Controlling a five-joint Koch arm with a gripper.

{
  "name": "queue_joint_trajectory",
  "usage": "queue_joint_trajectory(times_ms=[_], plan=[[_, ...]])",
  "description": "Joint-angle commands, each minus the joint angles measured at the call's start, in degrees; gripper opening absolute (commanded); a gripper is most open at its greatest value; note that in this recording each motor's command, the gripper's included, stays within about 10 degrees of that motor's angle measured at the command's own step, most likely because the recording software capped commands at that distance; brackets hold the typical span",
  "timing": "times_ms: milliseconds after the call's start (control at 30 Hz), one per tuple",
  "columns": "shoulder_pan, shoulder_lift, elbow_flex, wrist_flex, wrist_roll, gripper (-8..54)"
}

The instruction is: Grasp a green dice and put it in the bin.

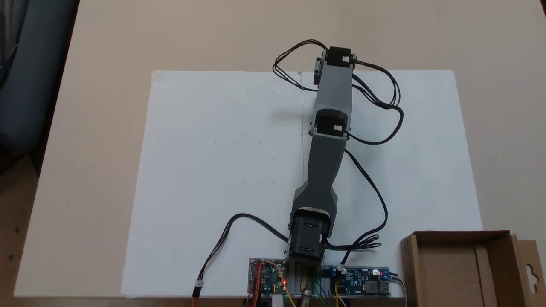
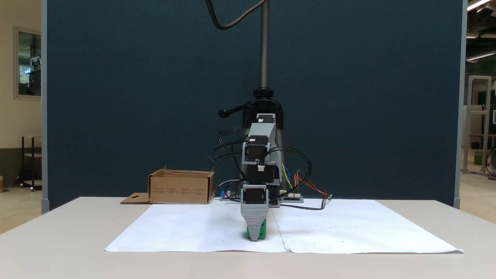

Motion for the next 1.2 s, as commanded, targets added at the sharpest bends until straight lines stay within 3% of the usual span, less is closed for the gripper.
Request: queue_joint_trajectory(times_ms=[0,100,667,900,1167], plan=[[0.8,0.8,0.4,-0.9,-1.8,22.2],[1.9,2.0,0.4,-0.8,-1.8,12.4],[10.1,33.5,-1.6,16.9,13.8,12.1],[30.1,35.2,-14.1,25.8,15.4,12.1],[58.4,35.3,-15.7,25.9,14.3,12.1]])
